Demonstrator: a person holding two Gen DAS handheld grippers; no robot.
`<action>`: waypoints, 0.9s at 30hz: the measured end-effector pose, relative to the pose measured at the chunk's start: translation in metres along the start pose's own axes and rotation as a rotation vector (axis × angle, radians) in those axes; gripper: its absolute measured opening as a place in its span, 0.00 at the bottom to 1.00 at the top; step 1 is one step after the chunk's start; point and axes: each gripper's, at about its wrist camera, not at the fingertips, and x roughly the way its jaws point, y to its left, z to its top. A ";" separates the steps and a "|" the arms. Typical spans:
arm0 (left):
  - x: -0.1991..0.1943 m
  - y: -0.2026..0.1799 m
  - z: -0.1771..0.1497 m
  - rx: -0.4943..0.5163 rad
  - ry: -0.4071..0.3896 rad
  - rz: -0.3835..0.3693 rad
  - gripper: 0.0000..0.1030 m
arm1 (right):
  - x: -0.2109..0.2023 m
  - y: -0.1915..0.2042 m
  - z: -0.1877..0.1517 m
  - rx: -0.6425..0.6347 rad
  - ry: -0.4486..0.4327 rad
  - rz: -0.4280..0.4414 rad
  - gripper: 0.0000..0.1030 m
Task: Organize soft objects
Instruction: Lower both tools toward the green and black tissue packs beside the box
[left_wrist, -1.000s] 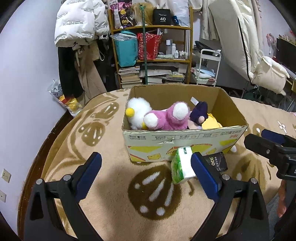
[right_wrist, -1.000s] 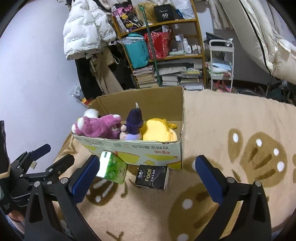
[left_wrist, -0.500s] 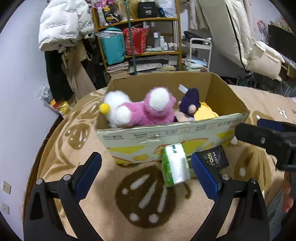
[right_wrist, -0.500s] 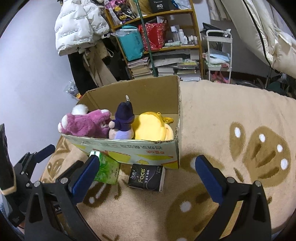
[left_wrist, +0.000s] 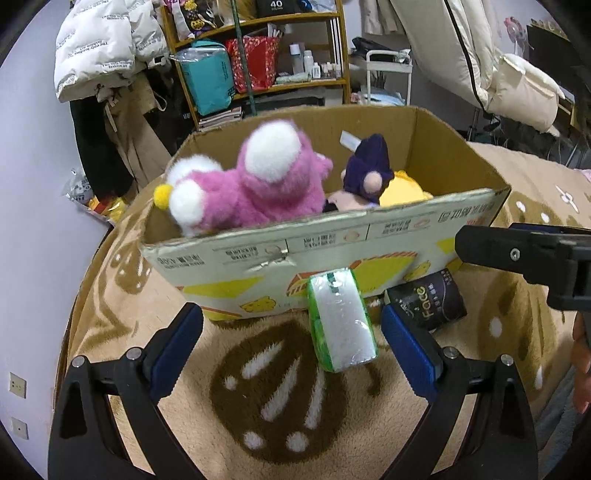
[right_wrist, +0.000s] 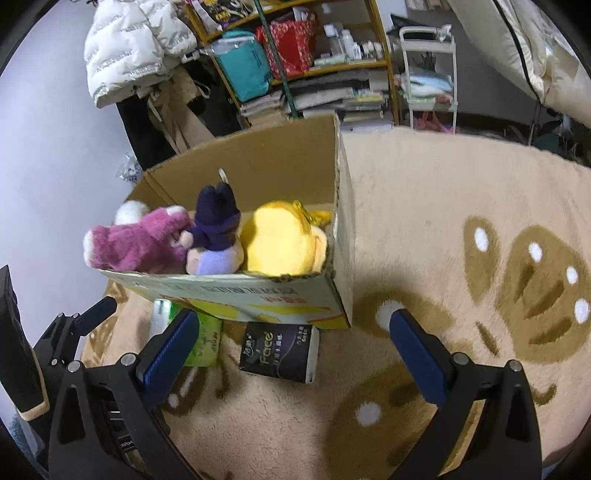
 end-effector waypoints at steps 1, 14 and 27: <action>0.001 -0.001 -0.001 0.002 0.004 0.000 0.93 | 0.002 -0.002 0.000 0.006 0.007 0.002 1.00; 0.025 -0.005 -0.003 0.038 0.075 -0.016 0.93 | 0.024 -0.004 -0.005 0.029 0.074 -0.006 1.00; 0.043 -0.001 -0.005 0.034 0.135 -0.007 0.93 | 0.048 0.000 -0.008 0.043 0.131 -0.011 1.00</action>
